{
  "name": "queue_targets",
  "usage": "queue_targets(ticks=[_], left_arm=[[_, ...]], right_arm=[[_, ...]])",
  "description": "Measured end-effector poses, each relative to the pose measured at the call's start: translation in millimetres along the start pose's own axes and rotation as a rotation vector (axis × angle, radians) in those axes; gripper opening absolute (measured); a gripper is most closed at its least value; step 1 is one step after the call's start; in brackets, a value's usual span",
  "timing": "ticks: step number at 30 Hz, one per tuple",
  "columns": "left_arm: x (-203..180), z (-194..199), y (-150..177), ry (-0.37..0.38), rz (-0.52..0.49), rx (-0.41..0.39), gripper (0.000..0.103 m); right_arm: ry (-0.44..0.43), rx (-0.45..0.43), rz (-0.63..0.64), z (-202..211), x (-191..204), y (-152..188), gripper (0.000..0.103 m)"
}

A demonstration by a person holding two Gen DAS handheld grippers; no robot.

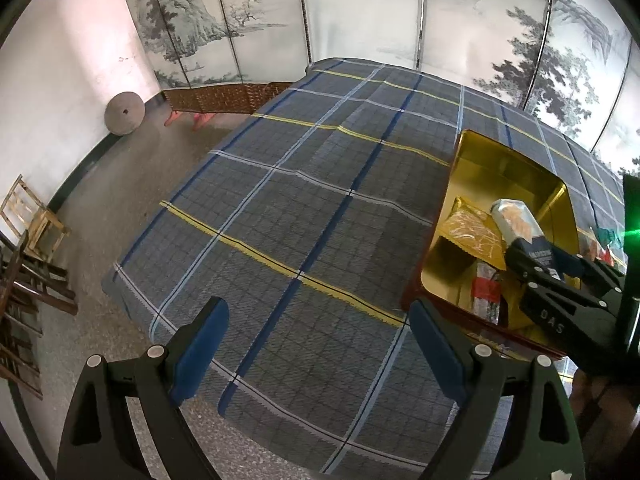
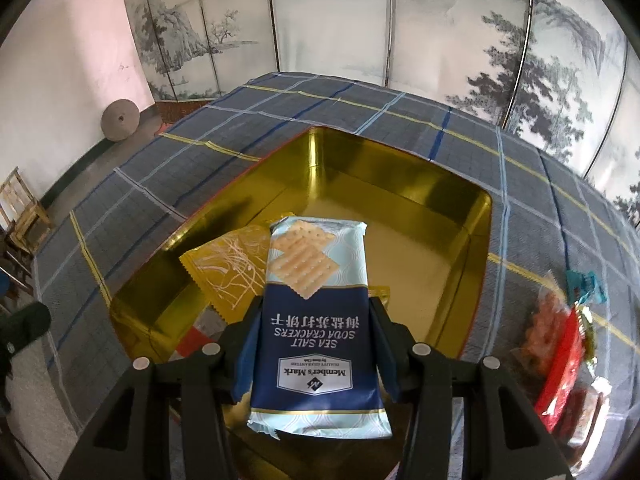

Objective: Organize snacks
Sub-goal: 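Carry the blue soda cracker pack into the gold tray and open the right gripper, then move the right gripper to the pile and grasp the clear peanut snack bag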

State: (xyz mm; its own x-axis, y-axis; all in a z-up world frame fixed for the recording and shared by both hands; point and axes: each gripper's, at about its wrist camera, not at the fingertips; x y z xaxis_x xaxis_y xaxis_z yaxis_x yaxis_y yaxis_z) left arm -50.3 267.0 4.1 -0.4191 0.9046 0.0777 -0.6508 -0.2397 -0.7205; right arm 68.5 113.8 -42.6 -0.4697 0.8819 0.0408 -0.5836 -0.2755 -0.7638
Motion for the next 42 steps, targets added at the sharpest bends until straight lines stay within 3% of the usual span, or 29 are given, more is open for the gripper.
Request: queue_targets(ticks=[5, 15, 20, 26, 33, 42], left_arm=[[-4.3, 2.3, -0.2, 0.007, -0.009, -0.002, 0.090], [-12.5, 5.7, 0.0, 0.022, -0.018, -0.007, 0.090], [-22.5, 9.4, -1.0, 0.044, -0.023, -0.013, 0.090], [-43.8, 16.8, -1.9, 0.084, -0.054, -0.028, 0.090], [-74.3, 23.1, -2.1, 0.137, -0.096, -0.040, 0.090], [-121.7, 30.7, 0.9, 0.209, -0.179, -0.049, 0.092]], right_arm=[[-0.005, 0.032, -0.008, -6.7, 1.1, 6.4, 0.050], [-0.022, 0.015, 0.016, 2.3, -0.2, 7.0, 0.054], [-0.030, -0.023, 0.052, 24.4, -1.6, 2.5, 0.061], [-0.044, -0.084, 0.016, 64.6, -22.9, -1.4, 0.061], [0.086, -0.112, -0.042, 106.9, -91.4, 13.7, 0.061], [0.303, -0.042, -0.177, 125.2, -196.5, 62.9, 0.061]])
Point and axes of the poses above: each gripper's, at about its wrist camera, not at the fingertips, and z roughly against the way its jaws point, x to its left, y to its underside, and after that the axes turned 13 degrees about -x, right-handed
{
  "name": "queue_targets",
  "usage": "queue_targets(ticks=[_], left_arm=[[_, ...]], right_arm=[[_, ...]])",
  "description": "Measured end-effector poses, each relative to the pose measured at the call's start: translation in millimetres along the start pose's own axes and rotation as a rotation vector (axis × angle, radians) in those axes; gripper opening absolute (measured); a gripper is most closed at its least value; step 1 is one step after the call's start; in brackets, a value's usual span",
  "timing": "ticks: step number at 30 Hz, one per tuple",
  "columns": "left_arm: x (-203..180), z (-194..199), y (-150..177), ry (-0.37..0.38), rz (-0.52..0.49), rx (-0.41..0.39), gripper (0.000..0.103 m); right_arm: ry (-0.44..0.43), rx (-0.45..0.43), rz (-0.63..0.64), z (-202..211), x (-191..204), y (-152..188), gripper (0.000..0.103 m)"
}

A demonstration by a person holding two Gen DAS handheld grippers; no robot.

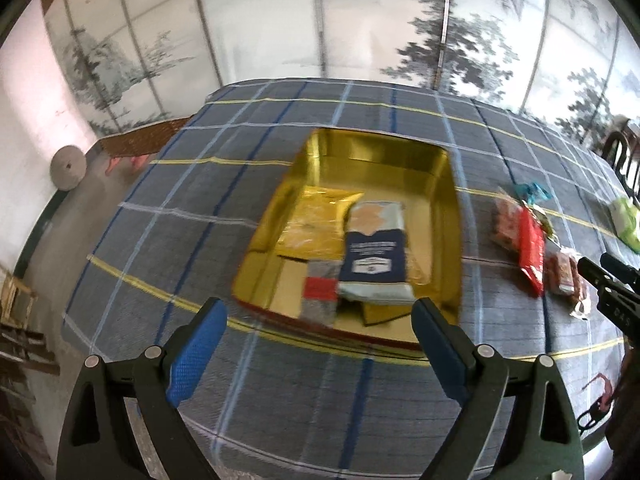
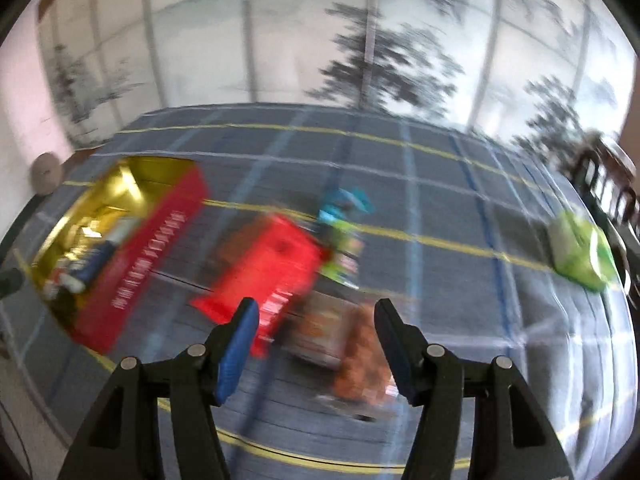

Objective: Organize snacks
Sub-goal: 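Move the right gripper to the pile and grasp the clear peanut snack bag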

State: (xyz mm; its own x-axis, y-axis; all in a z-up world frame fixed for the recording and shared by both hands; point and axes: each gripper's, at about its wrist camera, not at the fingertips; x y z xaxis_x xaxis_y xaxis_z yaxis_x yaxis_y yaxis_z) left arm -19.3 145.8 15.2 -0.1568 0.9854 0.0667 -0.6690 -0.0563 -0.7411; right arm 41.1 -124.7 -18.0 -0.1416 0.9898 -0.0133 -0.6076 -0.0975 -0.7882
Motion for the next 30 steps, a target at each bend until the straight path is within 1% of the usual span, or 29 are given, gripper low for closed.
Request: queue_targets(ticks=[3, 6, 13, 21, 26, 30], left_arm=[[-15.0, -2.5, 0.0, 0.016, -0.028, 0.005, 0.092], [-26.5, -4.6, 0.4, 0.030, -0.046, 0.011, 0.092], [-50.7, -5.1, -3.4, 0.064, -0.081, 0.015, 0.092], [-78.5, -10.0, -10.0, 0.091, -0.123, 0.014, 0.092], [-100.0, -13.5, -12.7, 0.110, -0.163, -0.002, 0.092], [-117.2, -19.2, -16.4, 0.146, -0.177, -0.002, 0.092]], right_arm=[[0.031, 0.033, -0.035, -9.0, -22.7, 11.4, 0.061], [0.034, 0.049, -0.053, -14.9, -33.4, 18.7, 0.061], [0.046, 0.073, -0.069, -27.2, -44.7, 30.3, 0.061], [0.058, 0.069, -0.071, -40.5, -55.4, 30.7, 0.061], [0.042, 0.081, -0.112, -48.2, -61.6, 32.8, 0.061], [0.032, 0.079, -0.121, -49.1, -62.3, 36.8, 0.061]])
Point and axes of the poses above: each gripper's, at about its wrist camera, not at the fingertips, and z roughly against the way its jaws point, x to its left, y to its underside, and after that the axes turned 13 degrees about -x, right-handed
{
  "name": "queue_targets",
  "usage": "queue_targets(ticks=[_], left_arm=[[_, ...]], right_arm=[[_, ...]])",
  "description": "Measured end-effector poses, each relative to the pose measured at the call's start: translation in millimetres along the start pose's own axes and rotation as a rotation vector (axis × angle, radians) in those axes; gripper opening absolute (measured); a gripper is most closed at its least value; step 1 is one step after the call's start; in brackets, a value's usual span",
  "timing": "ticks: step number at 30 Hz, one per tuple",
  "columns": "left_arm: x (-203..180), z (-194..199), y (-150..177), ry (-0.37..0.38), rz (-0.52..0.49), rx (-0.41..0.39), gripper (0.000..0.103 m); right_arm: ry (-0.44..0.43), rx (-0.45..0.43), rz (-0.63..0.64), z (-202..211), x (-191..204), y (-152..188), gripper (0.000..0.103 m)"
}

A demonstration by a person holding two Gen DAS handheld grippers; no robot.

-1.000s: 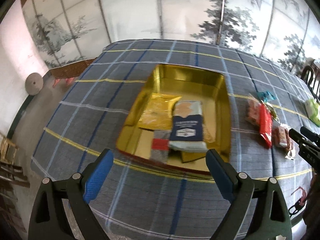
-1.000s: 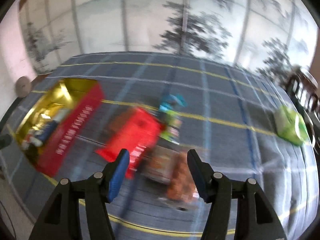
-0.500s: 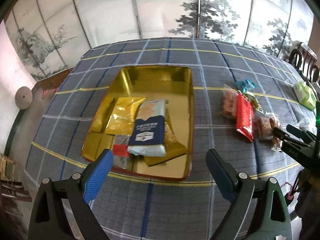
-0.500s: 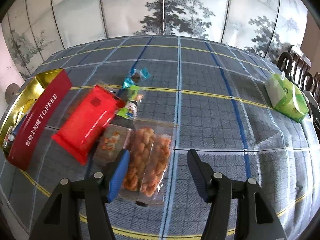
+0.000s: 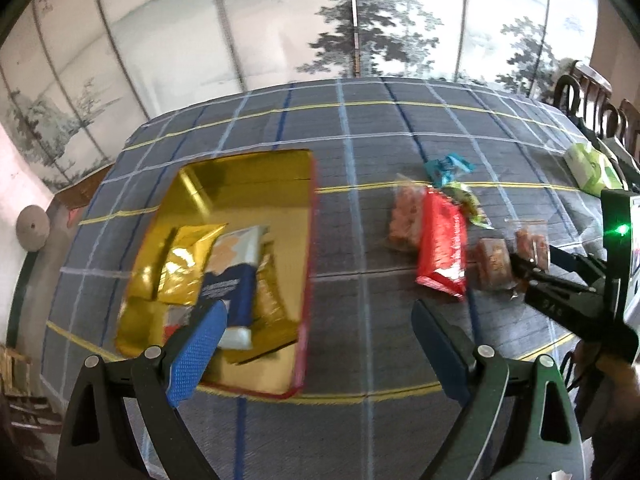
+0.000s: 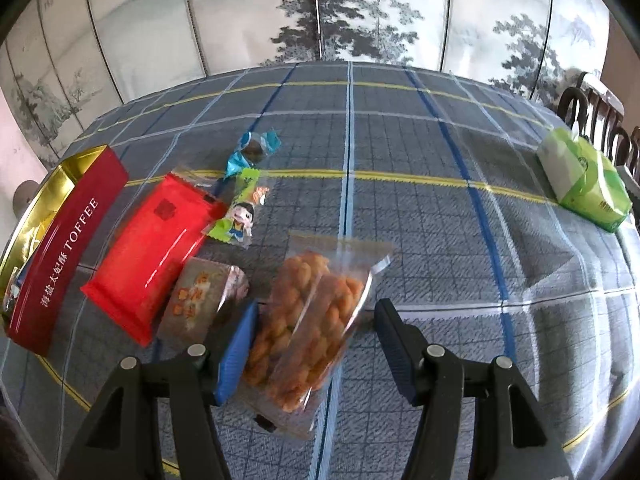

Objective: Organize snacks
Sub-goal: 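Move the right gripper to the pile and grasp the clear peanut snack bag, then grasp the long red packet with the left gripper while the right gripper holds the peanut bag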

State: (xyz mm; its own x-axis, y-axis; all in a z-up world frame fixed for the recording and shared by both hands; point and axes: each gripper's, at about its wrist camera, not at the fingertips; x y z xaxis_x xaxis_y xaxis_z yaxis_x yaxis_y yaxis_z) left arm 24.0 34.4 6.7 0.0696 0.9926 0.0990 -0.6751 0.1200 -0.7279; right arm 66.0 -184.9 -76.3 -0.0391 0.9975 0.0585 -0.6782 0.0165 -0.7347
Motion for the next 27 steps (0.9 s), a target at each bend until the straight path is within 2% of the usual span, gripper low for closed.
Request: queue_targets(ticks=[3, 9, 19, 27], left_arm=[[-11.6, -7.2, -4.2, 0.032, -0.006, -0.003, 0.092], [-31.1, -21.8, -7.9, 0.111, 0.003, 0.021, 0.092], [-57.0, -44.3, -9.6, 0.152, -0.028, 0.064, 0.092], [-63.5, -72.5, -13.0, 0.183, -0.005, 0.123, 0.090]], right_arm=[[-0.001, -0.011, 0.023, -0.2, 2.0, 2.4, 0.061], [-0.005, -0.043, 0.065, 0.4, -2.2, 3.8, 0.050], [0.049, -0.069, 0.032, -9.2, -48.3, -6.3, 0.049], [0.056, -0.068, 0.025, -11.2, -57.8, -8.7, 0.050]])
Point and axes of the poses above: each gripper's, at about its wrist camera, not at the fingertips, and z roughly against the way its jaws point, x to its left, y to its underside, and after that the axes turned 13 degrees about -x, right-handed
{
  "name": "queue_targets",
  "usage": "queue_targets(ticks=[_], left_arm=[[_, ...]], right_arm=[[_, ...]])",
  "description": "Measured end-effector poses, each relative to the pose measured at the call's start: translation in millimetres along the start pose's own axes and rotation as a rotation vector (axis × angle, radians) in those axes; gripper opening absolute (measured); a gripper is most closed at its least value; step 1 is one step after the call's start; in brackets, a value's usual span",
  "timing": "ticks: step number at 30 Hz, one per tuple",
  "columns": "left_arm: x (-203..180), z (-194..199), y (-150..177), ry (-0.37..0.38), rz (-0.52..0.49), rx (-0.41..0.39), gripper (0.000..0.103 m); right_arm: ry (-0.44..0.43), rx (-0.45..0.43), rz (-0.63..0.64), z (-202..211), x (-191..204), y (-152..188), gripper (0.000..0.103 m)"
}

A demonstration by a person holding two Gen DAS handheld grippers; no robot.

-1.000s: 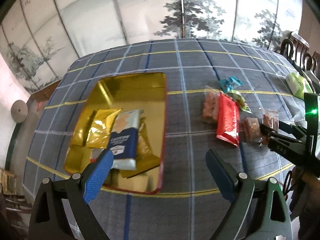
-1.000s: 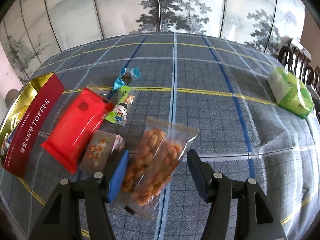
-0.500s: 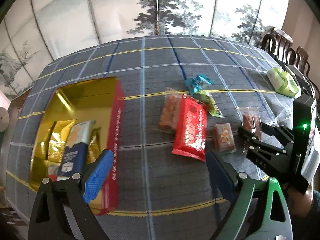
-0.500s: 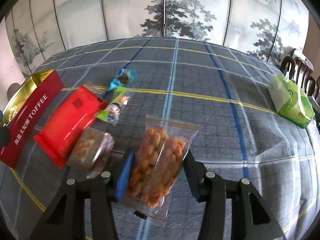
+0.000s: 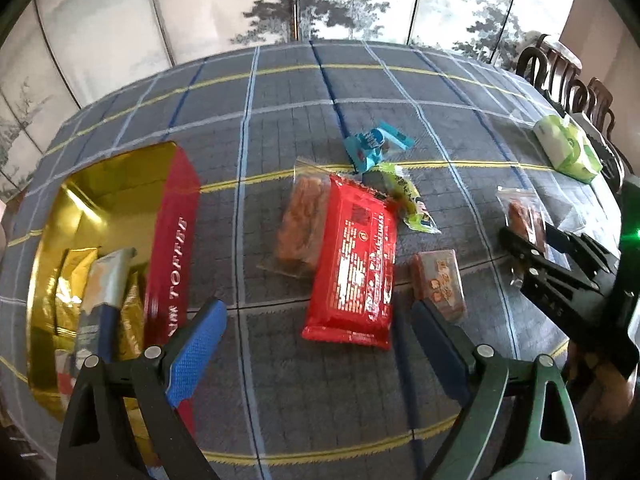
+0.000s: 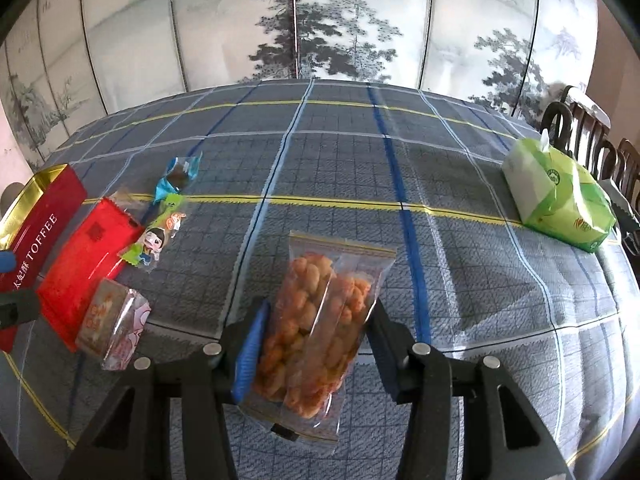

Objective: Organize snacks
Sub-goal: 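Grasp the long red packet with the left gripper while the right gripper holds the peanut bag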

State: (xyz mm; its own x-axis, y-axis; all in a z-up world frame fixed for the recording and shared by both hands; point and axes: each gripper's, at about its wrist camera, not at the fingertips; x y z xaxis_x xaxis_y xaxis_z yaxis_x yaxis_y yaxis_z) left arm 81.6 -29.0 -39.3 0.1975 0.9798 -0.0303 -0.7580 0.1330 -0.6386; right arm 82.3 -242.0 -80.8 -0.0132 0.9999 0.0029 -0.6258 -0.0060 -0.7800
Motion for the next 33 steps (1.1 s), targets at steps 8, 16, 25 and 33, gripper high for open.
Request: queue_targets(ticks=[8, 16, 25, 33], left_arm=[[2.2, -15.4, -0.2, 0.063, 0.036, 0.033, 0.065], [-1.3, -26.0, -1.7, 0.095, 0.045, 0.042, 0.054], [-1.5, -29.1, 1.7, 0.132, 0.065, 0.051, 0.038], [-4.6, -20.0, 5.8, 0.127, 0.034, 0.029, 0.032]], right_arm=[[0.000, 0.000, 0.001, -0.2, -0.1, -0.2, 0.051], [0.000, 0.000, 0.001, -0.1, -0.1, -0.3, 0.051], [-0.001, 0.001, 0.002, 0.0, 0.2, -0.1, 0.051], [0.000, 0.000, 0.002, -0.1, -0.3, -0.3, 0.051]])
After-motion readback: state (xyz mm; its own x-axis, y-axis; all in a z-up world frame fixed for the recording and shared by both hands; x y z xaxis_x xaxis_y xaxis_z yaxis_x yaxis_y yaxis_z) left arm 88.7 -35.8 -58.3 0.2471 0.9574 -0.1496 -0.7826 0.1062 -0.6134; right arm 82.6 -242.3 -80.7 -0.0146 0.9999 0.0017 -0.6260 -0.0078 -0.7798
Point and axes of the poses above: each gripper's, at about its wrist camera, not at the fingertips, and z roughly against the way its jaws point, x to its left, y to its underside, and after that the axes turned 13 degrees about -x, right-handed
